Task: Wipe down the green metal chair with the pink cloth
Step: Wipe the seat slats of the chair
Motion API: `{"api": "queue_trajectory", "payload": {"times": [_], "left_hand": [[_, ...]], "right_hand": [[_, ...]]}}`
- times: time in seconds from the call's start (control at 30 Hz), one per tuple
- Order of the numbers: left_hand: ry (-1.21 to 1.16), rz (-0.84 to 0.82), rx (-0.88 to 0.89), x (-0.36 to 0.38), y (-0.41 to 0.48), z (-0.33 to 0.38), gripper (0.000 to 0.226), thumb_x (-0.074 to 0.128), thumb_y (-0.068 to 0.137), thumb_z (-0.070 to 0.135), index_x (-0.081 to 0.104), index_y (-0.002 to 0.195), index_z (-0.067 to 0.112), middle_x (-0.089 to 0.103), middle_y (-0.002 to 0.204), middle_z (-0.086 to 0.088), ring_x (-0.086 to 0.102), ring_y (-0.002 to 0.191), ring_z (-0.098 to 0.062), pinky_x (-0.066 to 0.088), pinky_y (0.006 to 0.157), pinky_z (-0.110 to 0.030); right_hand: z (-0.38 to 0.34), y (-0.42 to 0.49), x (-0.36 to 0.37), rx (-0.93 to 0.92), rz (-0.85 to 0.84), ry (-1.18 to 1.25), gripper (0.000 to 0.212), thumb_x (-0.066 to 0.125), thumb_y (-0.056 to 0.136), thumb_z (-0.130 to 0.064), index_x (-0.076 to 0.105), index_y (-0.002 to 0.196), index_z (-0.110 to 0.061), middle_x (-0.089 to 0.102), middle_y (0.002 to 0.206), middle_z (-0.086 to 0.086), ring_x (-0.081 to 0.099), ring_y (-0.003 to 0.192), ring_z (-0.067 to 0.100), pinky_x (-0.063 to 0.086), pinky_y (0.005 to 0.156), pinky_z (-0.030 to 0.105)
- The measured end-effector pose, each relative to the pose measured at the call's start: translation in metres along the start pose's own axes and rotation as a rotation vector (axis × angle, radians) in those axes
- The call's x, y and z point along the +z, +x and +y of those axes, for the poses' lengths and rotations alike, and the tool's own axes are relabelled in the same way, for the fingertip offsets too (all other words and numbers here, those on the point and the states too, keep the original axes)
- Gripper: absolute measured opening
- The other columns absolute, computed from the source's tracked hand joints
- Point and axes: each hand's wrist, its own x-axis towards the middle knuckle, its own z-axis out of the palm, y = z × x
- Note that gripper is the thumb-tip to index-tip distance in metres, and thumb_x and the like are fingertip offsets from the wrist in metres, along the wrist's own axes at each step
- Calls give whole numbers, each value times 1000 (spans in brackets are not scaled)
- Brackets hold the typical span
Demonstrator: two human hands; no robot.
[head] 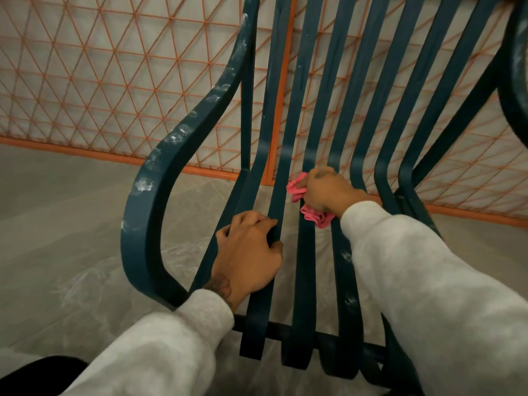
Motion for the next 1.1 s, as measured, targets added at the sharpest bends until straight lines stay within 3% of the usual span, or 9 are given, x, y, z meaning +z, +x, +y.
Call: {"api": "queue_trajectory", "payload": {"times": [0.17, 0.33, 0.47, 0.63, 0.77, 0.83, 1.0, 1.07, 1.1], "left_hand": [[4, 5, -4, 0, -1, 0, 46, 53, 96, 37, 49, 141, 30, 45, 138, 11, 31, 136, -11, 22, 116, -44], [19, 29, 19, 4, -4, -3, 46, 50, 99, 25, 43, 144, 23, 45, 146, 2, 33, 141, -18, 24, 117, -50], [73, 51, 65, 7, -4, -6, 42, 51, 97, 21, 50, 139, 19, 51, 139, -3, 39, 136, -22, 30, 113, -53], [101, 65, 107, 6, -8, -4, 37, 52, 96, 20, 58, 132, 19, 54, 132, -4, 42, 130, -24, 31, 110, -56], [113, 64, 127, 6, -10, -5, 34, 54, 95, 22, 62, 128, 21, 54, 132, -4, 41, 132, -25, 27, 111, -61], [95, 66, 164, 5, -12, -5, 30, 57, 93, 19, 66, 122, 20, 56, 132, -3, 41, 136, -24, 23, 113, -63], [82, 20, 369, 2, -31, -6, 26, 61, 91, 12, 71, 112, 22, 64, 128, 4, 41, 141, -18, 13, 117, -58], [67, -26, 382, 2, -37, -3, 25, 56, 97, 21, 69, 117, 26, 61, 132, 8, 36, 143, -13, 9, 119, -52], [53, -38, 388, 1, -38, -1, 25, 54, 99, 25, 67, 119, 28, 60, 133, 10, 35, 143, -12, 9, 120, -51]], "right_hand": [[-16, -60, 1, 10, -29, 47, 45, 47, 96, -23, 43, 139, -9, 42, 137, 18, 48, 122, 33, 42, 103, 38], [-25, -119, 5, -51, -36, 97, 39, 46, 95, -23, 54, 133, -18, 52, 129, 13, 48, 118, 29, 44, 100, 37], [-38, -167, 7, -109, -19, 99, 38, 51, 93, -19, 60, 130, -24, 59, 120, 9, 52, 113, 29, 45, 98, 34], [-38, -203, 5, -103, -29, 191, 43, 50, 94, -16, 57, 135, -28, 59, 127, 1, 51, 113, 24, 37, 102, 28], [-39, -220, 8, -80, 21, 277, 39, 48, 90, -7, 70, 116, -25, 71, 105, 1, 62, 89, 21, 50, 92, 32], [-37, -230, 12, -108, 55, 284, 40, 48, 92, -6, 71, 117, -27, 72, 110, -1, 65, 91, 24, 50, 92, 33], [-24, -255, 20, -39, 47, 604, 50, 47, 86, 0, 70, 118, -31, 69, 121, -7, 67, 103, 13, 52, 94, 27], [-10, -267, 18, 38, 55, 790, 51, 51, 88, 2, 71, 115, -36, 73, 110, -12, 69, 93, 7, 56, 86, 26], [-2, -274, 15, 93, 81, 869, 51, 53, 89, 1, 72, 112, -40, 75, 98, -11, 69, 79, 7, 58, 75, 28]]}}
